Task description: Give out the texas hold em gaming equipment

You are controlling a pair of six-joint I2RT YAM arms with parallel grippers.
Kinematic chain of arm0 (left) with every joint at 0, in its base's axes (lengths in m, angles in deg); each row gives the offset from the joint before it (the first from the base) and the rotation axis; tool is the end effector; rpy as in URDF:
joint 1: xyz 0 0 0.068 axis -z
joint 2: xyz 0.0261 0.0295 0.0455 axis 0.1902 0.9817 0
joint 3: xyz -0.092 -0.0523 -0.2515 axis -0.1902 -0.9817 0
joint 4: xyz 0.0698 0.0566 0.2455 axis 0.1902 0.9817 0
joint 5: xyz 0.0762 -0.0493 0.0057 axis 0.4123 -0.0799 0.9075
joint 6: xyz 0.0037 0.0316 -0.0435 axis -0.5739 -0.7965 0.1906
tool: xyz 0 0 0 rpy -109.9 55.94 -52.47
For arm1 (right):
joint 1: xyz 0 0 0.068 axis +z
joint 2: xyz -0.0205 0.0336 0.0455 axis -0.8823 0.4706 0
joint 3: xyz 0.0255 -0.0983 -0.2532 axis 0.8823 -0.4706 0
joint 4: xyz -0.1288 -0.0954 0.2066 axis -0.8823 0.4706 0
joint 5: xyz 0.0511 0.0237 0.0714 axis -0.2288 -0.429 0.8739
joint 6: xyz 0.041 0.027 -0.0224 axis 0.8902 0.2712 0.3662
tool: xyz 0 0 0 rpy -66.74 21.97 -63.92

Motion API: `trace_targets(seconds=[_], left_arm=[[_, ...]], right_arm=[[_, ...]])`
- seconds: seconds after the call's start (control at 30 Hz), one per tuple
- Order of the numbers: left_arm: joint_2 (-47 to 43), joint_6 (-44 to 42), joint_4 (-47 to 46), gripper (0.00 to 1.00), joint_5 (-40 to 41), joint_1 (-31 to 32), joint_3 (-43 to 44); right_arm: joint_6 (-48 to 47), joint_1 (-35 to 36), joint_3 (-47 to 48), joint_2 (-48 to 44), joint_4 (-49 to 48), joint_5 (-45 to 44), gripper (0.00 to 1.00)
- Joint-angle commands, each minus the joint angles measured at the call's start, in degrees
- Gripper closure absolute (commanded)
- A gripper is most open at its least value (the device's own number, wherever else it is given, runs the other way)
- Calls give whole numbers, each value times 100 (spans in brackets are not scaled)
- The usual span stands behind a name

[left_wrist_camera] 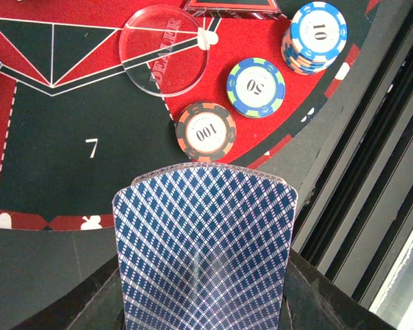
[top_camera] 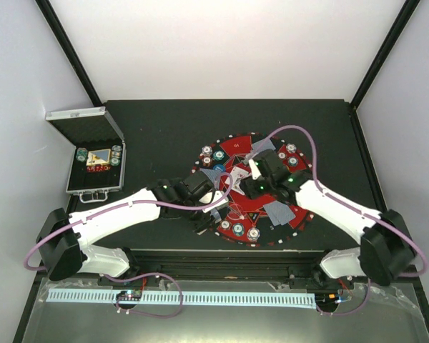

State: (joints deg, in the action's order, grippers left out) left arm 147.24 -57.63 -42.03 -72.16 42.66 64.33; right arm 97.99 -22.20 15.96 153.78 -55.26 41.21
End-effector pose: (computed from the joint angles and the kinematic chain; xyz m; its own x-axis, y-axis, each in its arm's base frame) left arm 0.1421 -0.2024 0.2420 -0.4995 0.7589 -0.4178 0.8589 0.4966 -0.1249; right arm 0.2203 0.1830 0.2297 -0.7340 -0.3486 -0.5829 -0.5024 0.8562 0.1207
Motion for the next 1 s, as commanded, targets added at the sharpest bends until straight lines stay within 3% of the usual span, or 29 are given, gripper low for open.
trace_targets(seconds=[0.0,0.2,0.47,0.7,0.97], left_arm=[[-52,22,-16,50,5,-34,48],[-15,43,20,50,172,-49,81],[-25,205,82,50,353,-333,18],[-101,296,110,50,401,-725,-26],[-131,279,54,50,343,-836,-53]], right_arm=[[449,-286,-538,-736,-204,1037,42],[999,-268,-982,-1108,465,300,37],[1648,523,-1466,-1037,741,-558,30],[1341,974,-1341,-458,598,-896,27],[1132,1009,-1065,206,358,-1061,22]])
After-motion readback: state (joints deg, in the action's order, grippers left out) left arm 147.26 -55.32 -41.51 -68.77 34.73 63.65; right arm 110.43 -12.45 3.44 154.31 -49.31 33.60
